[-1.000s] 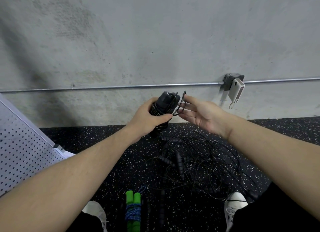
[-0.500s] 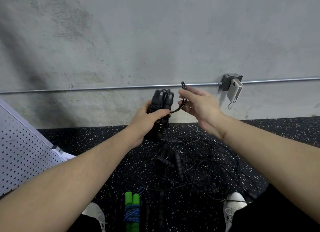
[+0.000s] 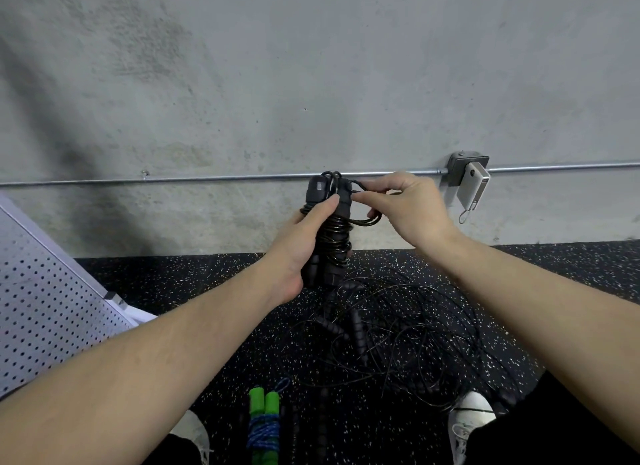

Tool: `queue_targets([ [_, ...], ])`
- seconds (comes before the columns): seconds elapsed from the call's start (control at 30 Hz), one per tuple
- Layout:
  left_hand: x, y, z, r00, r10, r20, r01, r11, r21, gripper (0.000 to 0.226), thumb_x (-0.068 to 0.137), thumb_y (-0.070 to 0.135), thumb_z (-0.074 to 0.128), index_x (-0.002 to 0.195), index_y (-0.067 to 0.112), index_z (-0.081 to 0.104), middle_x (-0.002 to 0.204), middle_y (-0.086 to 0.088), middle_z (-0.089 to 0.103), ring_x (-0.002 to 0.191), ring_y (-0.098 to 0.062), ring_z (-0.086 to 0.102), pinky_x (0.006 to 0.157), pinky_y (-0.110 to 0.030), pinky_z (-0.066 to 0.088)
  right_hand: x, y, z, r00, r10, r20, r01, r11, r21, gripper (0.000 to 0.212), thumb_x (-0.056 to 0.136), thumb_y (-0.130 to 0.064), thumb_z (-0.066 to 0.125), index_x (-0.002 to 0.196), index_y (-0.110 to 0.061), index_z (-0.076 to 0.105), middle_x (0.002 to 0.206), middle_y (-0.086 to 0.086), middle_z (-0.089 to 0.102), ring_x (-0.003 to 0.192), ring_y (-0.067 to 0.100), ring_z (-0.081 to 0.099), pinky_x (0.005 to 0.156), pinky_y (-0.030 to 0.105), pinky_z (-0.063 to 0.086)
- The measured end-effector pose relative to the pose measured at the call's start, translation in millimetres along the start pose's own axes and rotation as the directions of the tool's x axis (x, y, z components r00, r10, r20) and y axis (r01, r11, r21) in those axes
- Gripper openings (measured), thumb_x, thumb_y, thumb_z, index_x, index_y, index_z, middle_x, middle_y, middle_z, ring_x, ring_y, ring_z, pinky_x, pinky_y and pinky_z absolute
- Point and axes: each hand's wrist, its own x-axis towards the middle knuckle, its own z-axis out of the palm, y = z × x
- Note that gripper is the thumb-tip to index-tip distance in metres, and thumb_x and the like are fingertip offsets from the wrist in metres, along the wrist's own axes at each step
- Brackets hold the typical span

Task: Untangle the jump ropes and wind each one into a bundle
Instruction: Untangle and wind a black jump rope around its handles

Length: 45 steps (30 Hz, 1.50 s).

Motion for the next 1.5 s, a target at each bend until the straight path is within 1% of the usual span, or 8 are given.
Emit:
queue_targets([
  [0.13, 0.5, 1.9, 0.9, 0.998, -0.006, -0.06, 0.01, 0.998, 0.067, 0.054, 0.091, 0.063, 0.056, 0.113, 0.016, 0.07, 0.088, -0.009, 0.074, 0.073, -0.024, 0.071, 0.055, -0.029, 0.054, -1.5, 4.8, 4.1, 0.986, -0.159, 0.051, 0.165, 0.974, -0.155, 0.013, 0.077, -0.015, 0.086, 0.081, -0.023, 0.077, 0.076, -0.012, 0.063, 0.063, -0.006, 0.056, 0.06, 0.009, 0.039],
  [0.33, -0.2, 4.3, 2.4, 0.997, 0.037, -0.068, -0.03, 0.995, 0.093, 0.048, 0.1, 0.044, 0.041, 0.122, 0.007, 0.064, 0.089, -0.013, 0.071, 0.07, -0.025, 0.068, 0.052, -0.029, 0.054, -2.1, 6.6, 9.8, 0.983, -0.171, 0.063, 0.177, 0.979, -0.103, 0.012, 0.078, -0.013, 0.085, 0.088, -0.016, 0.079, 0.081, -0.002, 0.065, 0.062, -0.003, 0.055, 0.058, 0.01, 0.039],
  [0.57, 1.2, 5.4, -4.2, 1.0, -0.01, 0.004, 0.01, 0.999, 0.042, 0.038, 0.098, 0.041, 0.043, 0.096, 0.013, 0.067, 0.078, -0.009, 0.069, 0.065, -0.025, 0.067, 0.059, -0.029, 0.054, 0.7, 8.1, 13.3, 0.963, -0.241, 0.118, 0.253, 0.962, -0.099, 0.014, 0.078, -0.01, 0.084, 0.091, -0.015, 0.079, 0.08, -0.006, 0.064, 0.066, -0.002, 0.056, 0.064, 0.012, 0.043],
  [0.77, 1.5, 7.1, -9.2, 0.995, -0.051, 0.084, 0.046, 0.997, 0.054, 0.035, 0.102, 0.037, 0.043, 0.106, 0.011, 0.065, 0.087, -0.011, 0.07, 0.072, -0.028, 0.07, 0.06, -0.032, 0.057, 2.8, 9.7, 9.0, 0.957, -0.23, 0.175, 0.249, 0.964, -0.096, 0.015, 0.078, -0.009, 0.084, 0.09, -0.016, 0.078, 0.079, -0.008, 0.066, 0.064, 0.002, 0.055, 0.062, 0.017, 0.044],
  [0.97, 5.6, 8.2, -10.2, 0.996, 0.047, 0.07, -0.053, 0.995, 0.085, 0.031, 0.1, 0.029, 0.057, 0.128, 0.014, 0.056, 0.101, -0.015, 0.071, 0.082, -0.035, 0.072, 0.067, -0.042, 0.059, 0.4, 4.7, 8.4, 0.99, -0.059, 0.13, 0.052, 0.997, 0.054, 0.012, 0.081, -0.009, 0.081, 0.088, -0.017, 0.078, 0.074, 0.0, 0.069, 0.059, 0.008, 0.055, 0.052, 0.018, 0.04],
  [1.23, -0.1, 14.2, -8.0, 0.996, 0.054, 0.077, -0.06, 0.995, 0.079, 0.029, 0.103, 0.023, 0.043, 0.124, 0.006, 0.055, 0.098, -0.02, 0.066, 0.064, -0.035, 0.068, 0.052, -0.035, 0.055, -5.4, 3.6, 12.7, 0.974, -0.177, 0.138, 0.172, 0.984, 0.054, 0.014, 0.082, -0.006, 0.08, 0.086, -0.019, 0.075, 0.074, -0.006, 0.068, 0.052, 0.004, 0.058, 0.048, 0.023, 0.047],
  [1.37, -3.6, 17.7, -9.7, 0.988, -0.004, 0.151, -0.012, 0.994, 0.108, 0.03, 0.104, 0.029, 0.047, 0.124, 0.009, 0.056, 0.097, -0.016, 0.069, 0.068, -0.032, 0.069, 0.057, -0.035, 0.058, -6.0, 5.1, 7.6, 0.949, -0.285, 0.132, 0.291, 0.956, -0.026, 0.013, 0.083, -0.01, 0.08, 0.092, -0.019, 0.077, 0.077, -0.008, 0.065, 0.057, 0.004, 0.058, 0.047, 0.025, 0.049],
  [1.5, -4.9, 22.7, -12.2, 0.987, 0.011, 0.158, -0.029, 0.993, 0.111, 0.029, 0.103, 0.029, 0.052, 0.125, 0.01, 0.054, 0.09, -0.013, 0.07, 0.067, -0.031, 0.07, 0.055, -0.035, 0.057, -11.5, -1.6, 10.3, 0.979, -0.179, 0.096, 0.176, 0.984, 0.03, 0.016, 0.085, -0.013, 0.078, 0.091, -0.027, 0.076, 0.076, 0.001, 0.07, 0.049, 0.004, 0.053, 0.043, 0.026, 0.049],
])
